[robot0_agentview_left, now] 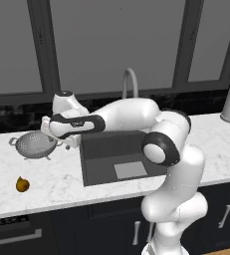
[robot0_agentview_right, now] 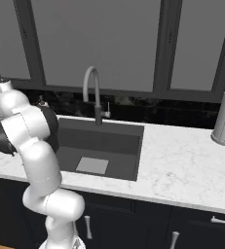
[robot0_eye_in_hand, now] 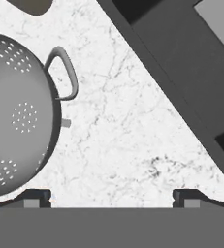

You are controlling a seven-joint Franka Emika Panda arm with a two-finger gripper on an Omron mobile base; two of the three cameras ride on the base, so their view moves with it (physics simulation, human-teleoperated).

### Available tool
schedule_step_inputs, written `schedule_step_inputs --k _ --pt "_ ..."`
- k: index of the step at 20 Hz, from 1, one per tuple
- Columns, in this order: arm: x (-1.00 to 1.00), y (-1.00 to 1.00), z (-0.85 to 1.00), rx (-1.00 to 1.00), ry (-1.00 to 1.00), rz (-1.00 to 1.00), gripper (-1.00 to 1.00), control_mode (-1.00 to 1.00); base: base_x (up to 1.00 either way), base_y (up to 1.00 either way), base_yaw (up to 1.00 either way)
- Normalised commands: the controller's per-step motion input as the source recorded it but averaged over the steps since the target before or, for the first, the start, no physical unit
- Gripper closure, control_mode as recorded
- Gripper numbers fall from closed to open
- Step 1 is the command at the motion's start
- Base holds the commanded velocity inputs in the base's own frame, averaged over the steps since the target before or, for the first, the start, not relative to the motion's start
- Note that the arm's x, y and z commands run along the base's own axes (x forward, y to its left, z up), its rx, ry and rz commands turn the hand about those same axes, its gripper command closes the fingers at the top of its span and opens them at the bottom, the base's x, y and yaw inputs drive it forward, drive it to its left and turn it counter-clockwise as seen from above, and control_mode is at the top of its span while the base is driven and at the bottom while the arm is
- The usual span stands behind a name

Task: Put the colander in the sink, put the pear in the colander, and turn on the sink faucet and pour water over the colander.

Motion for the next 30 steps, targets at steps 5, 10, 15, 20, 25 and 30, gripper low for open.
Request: schedule_step_inputs --k 5,10,15,20,25,30 --pt "0.33 0.14 -0.14 0.00 0.02 -0.03 -1.00 -1.00 0.00 0.00 0.00" --pt "0.29 0.16 -0.32 0.00 0.02 0.00 -1.00 -1.00 0.00 0.00 0.00" --pt "0.33 0.14 -0.28 0.00 0.00 0.00 -1.00 -1.00 0.00 0.00 0.00" --pt "0.32 0.11 -0.24 0.00 0.00 0.00 -1.00 -1.00 0.00 0.00 0.00" --pt "0.23 0.06 -0.28 0.01 0.00 0.00 -1.00 -1.00 0.00 0.00 0.00" --pt "0.13 0.07 -0.34 0.02 0.01 0.00 -1.00 -1.00 0.00 0.00 0.00"
